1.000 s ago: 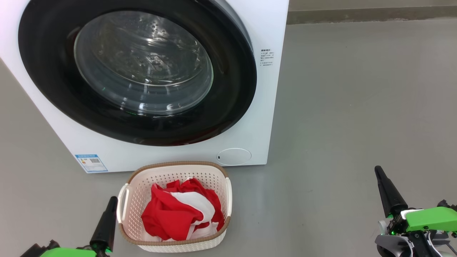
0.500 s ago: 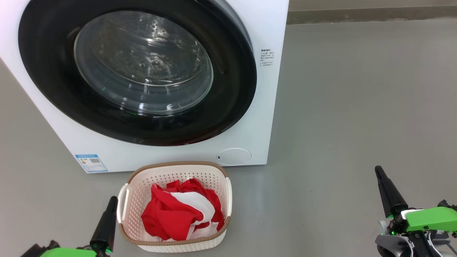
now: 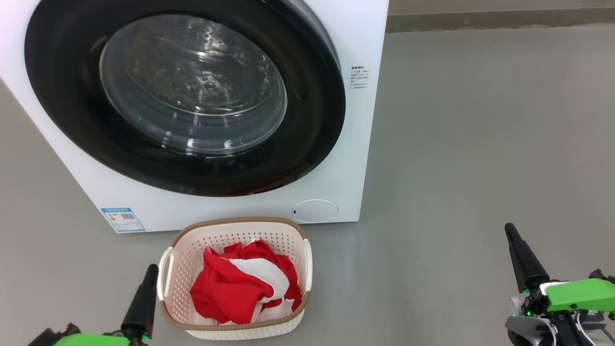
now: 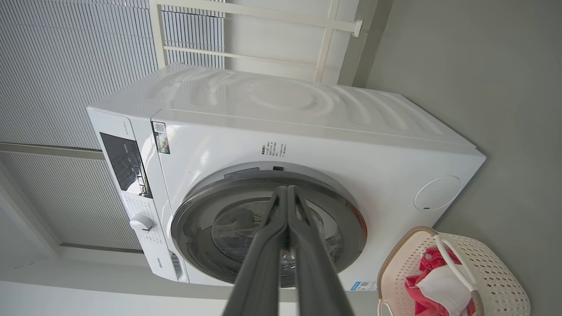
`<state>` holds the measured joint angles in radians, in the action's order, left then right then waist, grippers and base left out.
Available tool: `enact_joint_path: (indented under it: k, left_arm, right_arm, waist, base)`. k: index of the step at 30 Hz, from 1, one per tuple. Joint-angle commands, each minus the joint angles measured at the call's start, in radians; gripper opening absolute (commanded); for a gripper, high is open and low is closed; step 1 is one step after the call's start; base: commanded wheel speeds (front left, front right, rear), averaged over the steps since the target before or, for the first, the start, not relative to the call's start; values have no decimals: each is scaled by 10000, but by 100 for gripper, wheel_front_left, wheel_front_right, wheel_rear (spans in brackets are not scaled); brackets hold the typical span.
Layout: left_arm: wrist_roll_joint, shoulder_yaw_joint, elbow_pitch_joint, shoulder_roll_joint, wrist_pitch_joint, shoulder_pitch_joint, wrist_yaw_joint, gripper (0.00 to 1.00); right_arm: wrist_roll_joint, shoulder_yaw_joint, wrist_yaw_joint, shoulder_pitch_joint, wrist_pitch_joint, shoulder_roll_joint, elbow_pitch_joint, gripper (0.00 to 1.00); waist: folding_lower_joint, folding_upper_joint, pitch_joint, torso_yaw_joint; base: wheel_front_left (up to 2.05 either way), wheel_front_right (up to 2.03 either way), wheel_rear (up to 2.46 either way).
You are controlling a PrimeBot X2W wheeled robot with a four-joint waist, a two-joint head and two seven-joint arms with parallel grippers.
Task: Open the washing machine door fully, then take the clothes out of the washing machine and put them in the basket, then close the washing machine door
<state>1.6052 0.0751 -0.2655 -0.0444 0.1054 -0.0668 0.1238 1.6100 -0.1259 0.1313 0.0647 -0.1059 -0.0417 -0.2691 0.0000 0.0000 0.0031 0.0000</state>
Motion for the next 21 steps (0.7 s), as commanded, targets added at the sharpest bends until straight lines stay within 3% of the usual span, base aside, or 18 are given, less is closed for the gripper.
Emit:
enact_joint_path:
  k: [1,21]
  left_arm:
    - [58,357,203,-87,54,-410,69,0]
    - [49,369,203,-79,63,-411,69,0]
  right_arm:
    - [9,150,-6,430,-49,-113,245,0]
    - [0,139,-6,431,-58,-105,245,0]
  waist:
    - [0,0,0,0]
    - [0,0,0,0]
  base:
    - [0,0,0]
    - [0,0,0]
